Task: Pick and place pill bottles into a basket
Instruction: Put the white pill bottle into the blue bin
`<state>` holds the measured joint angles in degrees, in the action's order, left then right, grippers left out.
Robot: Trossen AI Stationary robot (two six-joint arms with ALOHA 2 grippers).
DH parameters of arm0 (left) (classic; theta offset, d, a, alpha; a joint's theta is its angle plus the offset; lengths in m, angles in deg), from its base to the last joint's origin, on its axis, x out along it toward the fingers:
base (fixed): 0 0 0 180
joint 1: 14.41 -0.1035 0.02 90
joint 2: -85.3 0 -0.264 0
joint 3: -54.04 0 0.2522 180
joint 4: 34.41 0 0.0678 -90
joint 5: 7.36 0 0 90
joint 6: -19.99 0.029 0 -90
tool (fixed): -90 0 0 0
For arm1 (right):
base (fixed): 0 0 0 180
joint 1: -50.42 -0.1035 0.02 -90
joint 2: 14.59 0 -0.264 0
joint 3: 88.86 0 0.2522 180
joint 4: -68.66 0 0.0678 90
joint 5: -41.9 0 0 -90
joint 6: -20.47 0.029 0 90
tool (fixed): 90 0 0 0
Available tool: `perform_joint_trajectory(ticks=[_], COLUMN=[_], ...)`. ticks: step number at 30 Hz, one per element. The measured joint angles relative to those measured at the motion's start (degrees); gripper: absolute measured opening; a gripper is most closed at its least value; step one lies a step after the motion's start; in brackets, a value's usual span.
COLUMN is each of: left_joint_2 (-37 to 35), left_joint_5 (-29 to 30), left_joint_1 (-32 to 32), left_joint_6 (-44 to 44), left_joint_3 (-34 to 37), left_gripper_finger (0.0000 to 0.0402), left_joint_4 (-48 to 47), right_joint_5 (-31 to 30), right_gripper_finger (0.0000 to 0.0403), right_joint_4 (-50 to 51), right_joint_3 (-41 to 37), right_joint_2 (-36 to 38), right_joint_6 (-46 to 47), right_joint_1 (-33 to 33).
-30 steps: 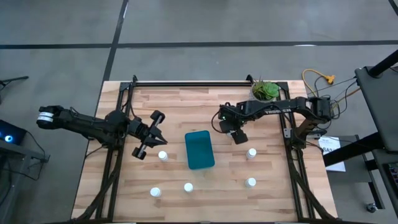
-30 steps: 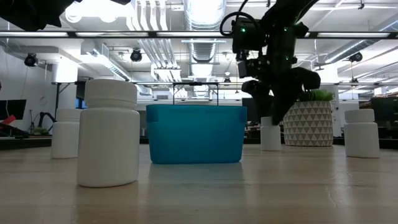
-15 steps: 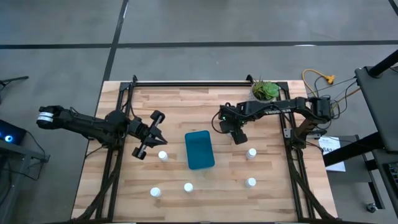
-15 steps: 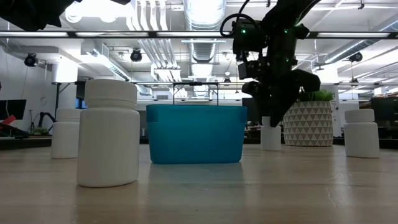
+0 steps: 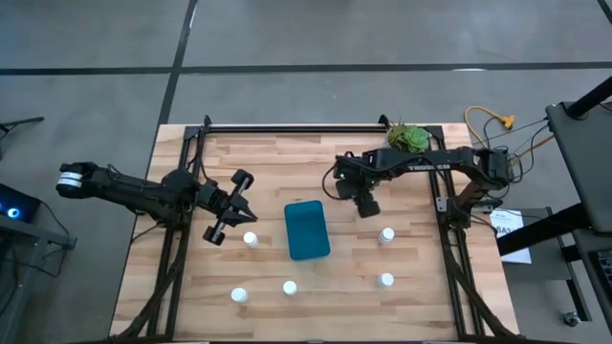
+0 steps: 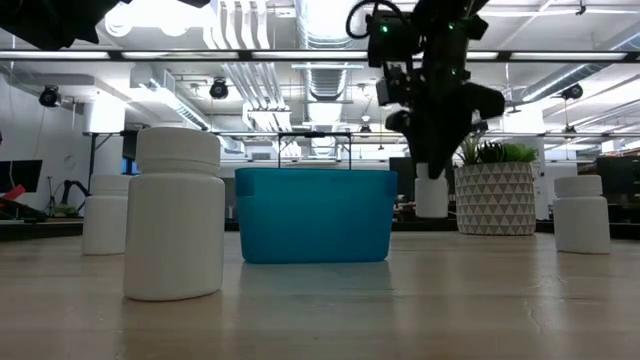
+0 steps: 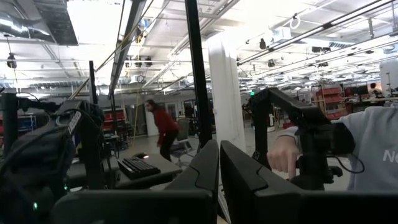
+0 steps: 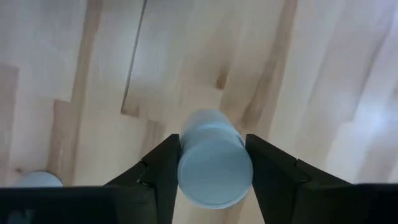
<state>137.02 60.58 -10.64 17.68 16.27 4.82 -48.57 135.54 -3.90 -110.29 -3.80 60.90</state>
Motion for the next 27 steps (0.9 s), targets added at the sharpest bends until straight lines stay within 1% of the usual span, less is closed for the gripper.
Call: perform_joint_trajectory(ticks=[9, 17, 21, 27], left_joint_2=[0.00, 0.00, 0.00, 0.00], left_joint_5=[0.00, 0.00, 0.00, 0.00], left_joint_1=[-0.01, -0.02, -0.02, 0.00], left_joint_6=[0.00, 0.00, 0.00, 0.00], left_joint_3=[0.00, 0.00, 0.00, 0.00], left_gripper_finger=[0.0000, 0.0000, 0.0000, 0.0000], left_joint_4=[0.00, 0.00, 0.00, 0.00], right_joint_5=[0.79, 6.83, 6.95, 6.51], right_gripper_finger=[0.0153, 0.0154, 0.0155, 0.0154], right_joint_4=[6.34, 7.59, 7.40, 4.18], right_joint_3=[9.55, 16.65, 18.34, 17.90], right_joint_2=[0.00, 0.00, -0.01, 0.00], right_joint_6=[0.95, 1.80, 1.63, 1.36], right_joint_1=[-0.57, -3.89, -6.12, -7.75])
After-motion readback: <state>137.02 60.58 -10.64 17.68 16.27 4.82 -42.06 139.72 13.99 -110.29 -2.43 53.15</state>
